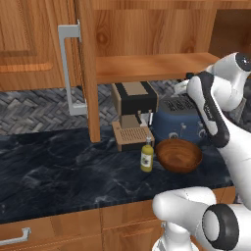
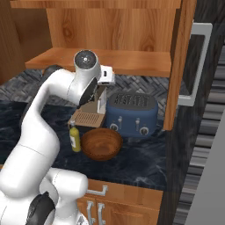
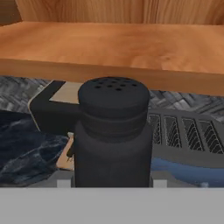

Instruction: Retrieve the bottle and the shaker from the cabinet and place them next to the mixing bowl on the counter. Then add garlic from the fridge to the mixing bowl.

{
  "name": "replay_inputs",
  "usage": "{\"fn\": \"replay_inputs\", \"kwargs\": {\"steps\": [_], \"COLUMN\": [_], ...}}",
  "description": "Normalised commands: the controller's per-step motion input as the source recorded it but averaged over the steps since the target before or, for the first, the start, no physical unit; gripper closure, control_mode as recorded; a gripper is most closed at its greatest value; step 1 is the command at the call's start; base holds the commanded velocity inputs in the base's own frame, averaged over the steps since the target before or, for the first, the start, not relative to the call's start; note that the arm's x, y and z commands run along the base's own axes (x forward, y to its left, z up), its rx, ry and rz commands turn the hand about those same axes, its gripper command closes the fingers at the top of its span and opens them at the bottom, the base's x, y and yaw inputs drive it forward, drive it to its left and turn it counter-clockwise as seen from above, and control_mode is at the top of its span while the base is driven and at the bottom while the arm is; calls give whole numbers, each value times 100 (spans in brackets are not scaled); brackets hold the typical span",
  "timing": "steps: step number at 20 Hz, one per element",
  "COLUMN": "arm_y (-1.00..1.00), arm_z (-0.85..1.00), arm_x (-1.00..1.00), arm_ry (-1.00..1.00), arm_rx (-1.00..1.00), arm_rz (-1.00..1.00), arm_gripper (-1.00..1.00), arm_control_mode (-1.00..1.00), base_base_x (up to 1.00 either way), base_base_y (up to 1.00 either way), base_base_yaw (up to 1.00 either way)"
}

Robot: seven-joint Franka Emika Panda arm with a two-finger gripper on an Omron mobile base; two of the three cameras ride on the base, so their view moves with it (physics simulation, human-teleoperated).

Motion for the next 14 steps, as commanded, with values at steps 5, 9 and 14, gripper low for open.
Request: {"fn": "replay_inputs", "kwargs": {"steps": [5,9,14], "arm_y": [-67,-89,-43], "arm_z": [-64,-67,-67], "arm_x": [-13,-19,-9], "arm_ry": [0,-1,-6], "arm_rx": [-1,0,0], "arm_rz": [27,14,4], "arm_gripper": [100,100,100], "arm_control_mode": [-100,-100,-100], "base_base_x": [0,0,0], "base_base_y": [0,0,0], "base_base_yaw": [0,0,0]}}
